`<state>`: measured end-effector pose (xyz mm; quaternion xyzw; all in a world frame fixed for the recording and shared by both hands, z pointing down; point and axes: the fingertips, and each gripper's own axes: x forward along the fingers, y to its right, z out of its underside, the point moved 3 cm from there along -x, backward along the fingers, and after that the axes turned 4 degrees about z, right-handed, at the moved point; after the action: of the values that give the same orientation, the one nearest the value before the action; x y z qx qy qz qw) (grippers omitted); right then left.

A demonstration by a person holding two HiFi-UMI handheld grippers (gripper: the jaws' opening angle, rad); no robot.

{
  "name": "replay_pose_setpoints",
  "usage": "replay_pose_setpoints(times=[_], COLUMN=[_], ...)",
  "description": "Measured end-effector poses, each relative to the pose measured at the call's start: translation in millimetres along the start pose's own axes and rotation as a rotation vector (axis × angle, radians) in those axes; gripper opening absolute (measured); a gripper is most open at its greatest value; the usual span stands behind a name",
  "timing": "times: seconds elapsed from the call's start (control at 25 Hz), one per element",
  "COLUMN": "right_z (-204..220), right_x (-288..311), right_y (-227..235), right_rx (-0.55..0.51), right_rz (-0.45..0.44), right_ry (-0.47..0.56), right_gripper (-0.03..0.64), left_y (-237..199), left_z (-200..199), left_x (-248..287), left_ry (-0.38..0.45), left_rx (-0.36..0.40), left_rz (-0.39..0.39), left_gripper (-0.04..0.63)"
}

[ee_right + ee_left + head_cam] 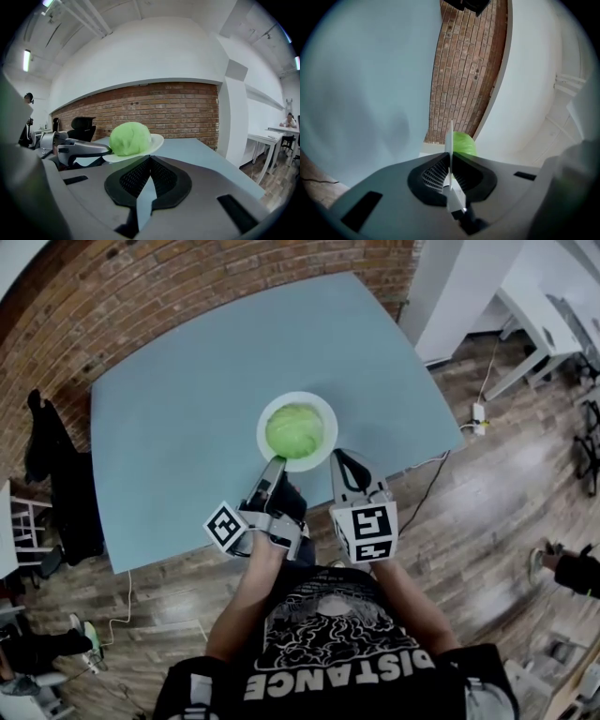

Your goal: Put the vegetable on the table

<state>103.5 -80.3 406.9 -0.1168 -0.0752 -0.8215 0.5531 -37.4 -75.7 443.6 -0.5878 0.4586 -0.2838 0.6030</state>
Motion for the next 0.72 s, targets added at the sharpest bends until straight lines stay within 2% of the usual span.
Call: replay_pose_setpoints(times=[0.24,0.48,0.72], right_z=[3,2,0], right_x=[30,66,95], right_y=[-14,-33,-47], right_rx=[-0.011,-0.018,-0.038], right_rz=[-0.036,-0.073,-0.092], right_ry=[-0.023,-0.053,-0.065], right_gripper=[0.008,0.008,0.008], left_y=[-19,-36,-56], left_z=[-29,-63,-87], left_x=[2,2,1], left_ry=[0.010,0.025,-0.005], left_rx=[0.031,0.028,0.074], left_rz=[-0.022,-0.043,-0.099], left_gripper=[0.020,0.021,0.021])
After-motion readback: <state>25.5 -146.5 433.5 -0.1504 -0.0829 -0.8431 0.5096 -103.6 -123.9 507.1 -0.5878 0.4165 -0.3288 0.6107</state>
